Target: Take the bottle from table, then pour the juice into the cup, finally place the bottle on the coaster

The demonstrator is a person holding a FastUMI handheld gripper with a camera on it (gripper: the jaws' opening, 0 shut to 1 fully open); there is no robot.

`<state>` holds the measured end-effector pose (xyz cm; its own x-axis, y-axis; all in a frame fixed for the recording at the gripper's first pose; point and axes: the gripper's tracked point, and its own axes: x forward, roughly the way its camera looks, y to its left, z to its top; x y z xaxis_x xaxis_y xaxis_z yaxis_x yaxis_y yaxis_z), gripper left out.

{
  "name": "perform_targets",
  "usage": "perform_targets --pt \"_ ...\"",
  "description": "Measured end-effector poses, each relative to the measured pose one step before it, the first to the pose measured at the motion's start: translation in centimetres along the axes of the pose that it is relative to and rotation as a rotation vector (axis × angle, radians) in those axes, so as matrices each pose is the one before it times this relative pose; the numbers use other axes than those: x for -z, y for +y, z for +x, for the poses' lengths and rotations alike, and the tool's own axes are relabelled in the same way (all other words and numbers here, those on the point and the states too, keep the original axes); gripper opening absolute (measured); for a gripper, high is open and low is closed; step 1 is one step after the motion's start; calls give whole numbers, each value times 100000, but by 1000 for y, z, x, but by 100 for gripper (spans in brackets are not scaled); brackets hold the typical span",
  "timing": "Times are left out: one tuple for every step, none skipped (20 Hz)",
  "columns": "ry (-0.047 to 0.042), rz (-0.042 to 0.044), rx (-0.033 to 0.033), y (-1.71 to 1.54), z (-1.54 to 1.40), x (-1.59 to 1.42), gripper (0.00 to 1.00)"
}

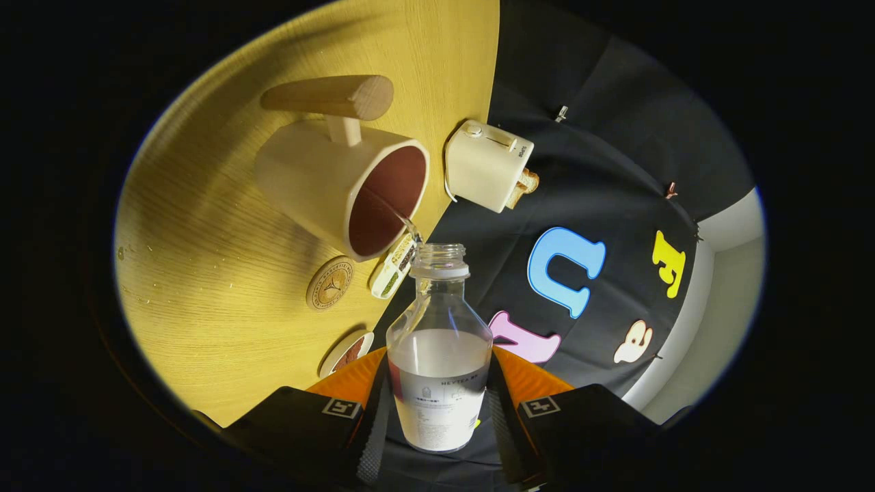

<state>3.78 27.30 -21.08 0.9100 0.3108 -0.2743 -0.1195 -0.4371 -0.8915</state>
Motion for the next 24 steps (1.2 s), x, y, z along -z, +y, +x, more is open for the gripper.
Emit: perform_targets --pt "-379 -321 -198 21 66 -213 70" --pt "-428 -444 -150 123 -77 -88 69" --pt "-608 -825 -128 59 4 -130 70" --pt "-609 -1151 59 80 -49 -113 69" --pt "-571 -1158 44 -18 68 -79 69" --pt "-544 -1032 -130 80 20 -36 69" --pt "-317 -733 -93 117 33 -41 69" --pt "-138 -546 -175 93 -74 54 69" --pt "6 -646 -240 121 82 43 69" --pt "-13 -932 -25 -77 163 -21 69" --pt "-150 -1096 198 -81 195 44 69" --pt "-219 -1074 397 -43 37 90 69" --pt "-374 -1287 671 -56 52 -22 69" --pt "-495 -1076 762 -115 -12 49 69" --pt "-531 -1211 867 -11 -11 -42 70" --pt "-728 -1442 752 -55 -94 -227 70" --pt "-944 -1659 860 -69 -153 -203 70" --pt "-904 -1942 1112 -106 -89 -144 69" --pt "-1128 -2253 1040 -286 99 -234 70" --pt "-1487 -3236 1736 -383 -12 -274 69" --pt "-1455 -3536 1812 -579 183 -301 69" --pt "-991 -3003 1121 -277 171 -112 69" --pt "-717 -2500 1053 -142 194 -95 69" --pt "-512 -2255 1220 -152 -99 -11 69"
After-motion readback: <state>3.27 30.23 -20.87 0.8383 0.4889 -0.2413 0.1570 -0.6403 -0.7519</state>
